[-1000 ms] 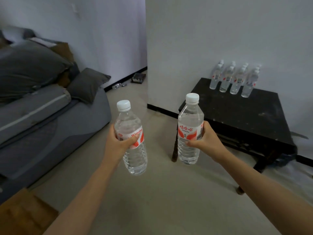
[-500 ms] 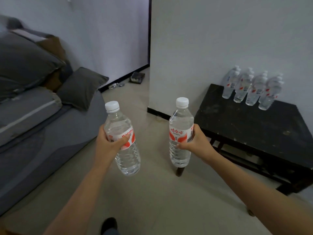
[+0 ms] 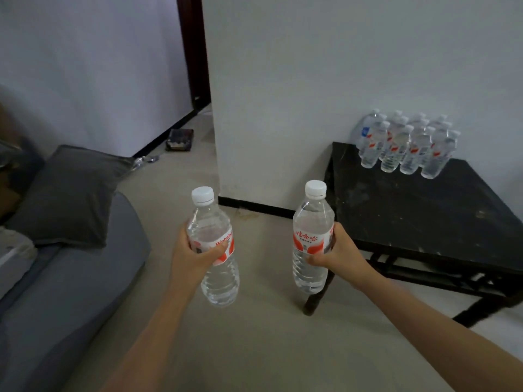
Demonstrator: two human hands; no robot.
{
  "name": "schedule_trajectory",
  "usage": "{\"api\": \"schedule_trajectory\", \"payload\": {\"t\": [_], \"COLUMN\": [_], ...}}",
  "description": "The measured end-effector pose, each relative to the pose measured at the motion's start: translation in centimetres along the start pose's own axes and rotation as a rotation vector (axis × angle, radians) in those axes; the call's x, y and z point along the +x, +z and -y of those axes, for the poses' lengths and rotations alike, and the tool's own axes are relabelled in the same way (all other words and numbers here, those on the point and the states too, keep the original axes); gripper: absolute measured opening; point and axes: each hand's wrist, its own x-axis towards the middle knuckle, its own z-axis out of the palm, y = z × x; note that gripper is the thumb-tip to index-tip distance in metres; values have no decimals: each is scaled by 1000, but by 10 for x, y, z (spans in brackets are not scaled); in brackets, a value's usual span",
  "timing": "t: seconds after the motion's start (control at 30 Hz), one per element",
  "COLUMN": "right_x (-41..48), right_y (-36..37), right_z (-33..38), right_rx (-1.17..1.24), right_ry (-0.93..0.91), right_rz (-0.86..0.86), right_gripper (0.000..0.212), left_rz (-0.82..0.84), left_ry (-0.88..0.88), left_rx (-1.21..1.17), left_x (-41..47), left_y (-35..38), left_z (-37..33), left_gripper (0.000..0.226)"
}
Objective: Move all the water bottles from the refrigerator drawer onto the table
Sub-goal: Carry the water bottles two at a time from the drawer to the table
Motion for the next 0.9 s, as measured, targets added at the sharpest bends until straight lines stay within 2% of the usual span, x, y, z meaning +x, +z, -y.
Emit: {"api": "schedule_trajectory", "payload": {"t": [0.13,0.23,0.37,0.47,0.63,0.73,0.9], "right_x": [26,52,106,156,226,255,303], "right_y": [-10,-27,-51,-69,-86,-92,-101], "right_z": [-7,-12,-21,-31,-44,-52,-69], "right_rx": [7,18,14,39,45,36,13], "right_ry": [82,87,67,68,82,88,133], "right_rz": [-76,-119,-175,-177,-176,-172,-188], "right_gripper": [69,57,55,52,70,70,73], "left_rz": [110,193,255,260,205,166,233], "left_ry": [-36,-51,-56,-37,1,-21,-75], "left_rx": [-20,-46,-51,-30,-3,15,36], "left_x": [49,81,130,174,237,264,316], "left_y": [28,60,101,125,152,167,197], "left_z": [19,25,29,25,20,27,56], "left_gripper": [88,79,60,69,69,80,93]}}
